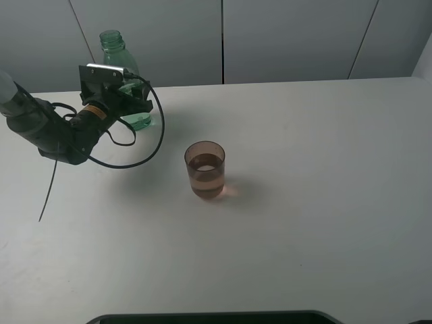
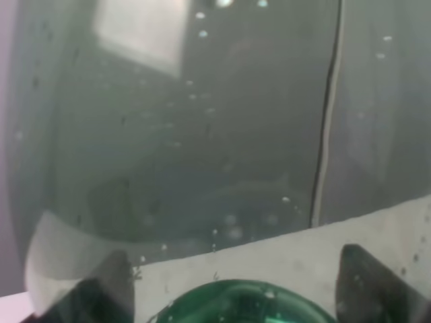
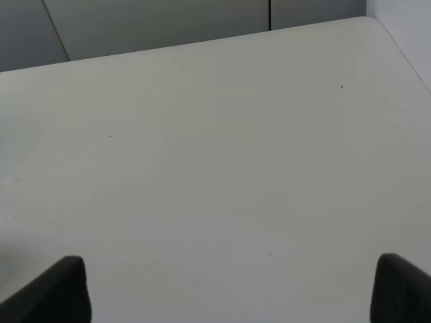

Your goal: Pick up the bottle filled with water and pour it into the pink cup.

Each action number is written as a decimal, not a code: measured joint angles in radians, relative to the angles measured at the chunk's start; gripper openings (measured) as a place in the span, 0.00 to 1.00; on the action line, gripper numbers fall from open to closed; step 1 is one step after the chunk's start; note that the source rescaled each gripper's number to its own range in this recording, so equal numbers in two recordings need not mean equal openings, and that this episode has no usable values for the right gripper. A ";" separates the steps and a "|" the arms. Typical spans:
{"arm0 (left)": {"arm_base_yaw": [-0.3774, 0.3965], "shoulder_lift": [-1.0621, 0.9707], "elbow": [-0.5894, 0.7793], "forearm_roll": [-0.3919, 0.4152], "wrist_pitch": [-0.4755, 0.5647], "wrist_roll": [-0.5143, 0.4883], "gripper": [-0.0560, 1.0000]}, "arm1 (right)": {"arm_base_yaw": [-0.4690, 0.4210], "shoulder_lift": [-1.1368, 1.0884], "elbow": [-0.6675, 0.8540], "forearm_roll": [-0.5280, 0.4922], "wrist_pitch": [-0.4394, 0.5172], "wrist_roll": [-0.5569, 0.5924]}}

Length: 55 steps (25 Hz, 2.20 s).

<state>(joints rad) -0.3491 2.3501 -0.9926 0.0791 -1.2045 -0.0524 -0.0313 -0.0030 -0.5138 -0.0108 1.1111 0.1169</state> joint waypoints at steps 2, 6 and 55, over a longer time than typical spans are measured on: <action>0.000 0.000 0.000 0.007 0.000 0.000 0.07 | 0.000 0.000 0.000 0.000 0.000 0.000; 0.000 0.000 0.000 0.018 0.007 -0.003 0.82 | 0.000 0.000 0.000 0.000 0.000 0.000; 0.158 -0.680 -0.184 -0.031 1.151 -0.029 1.00 | 0.000 0.000 0.000 0.000 0.000 0.002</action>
<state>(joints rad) -0.1916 1.6703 -1.1762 0.0479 -0.0534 -0.0815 -0.0313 -0.0030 -0.5138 -0.0108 1.1111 0.1190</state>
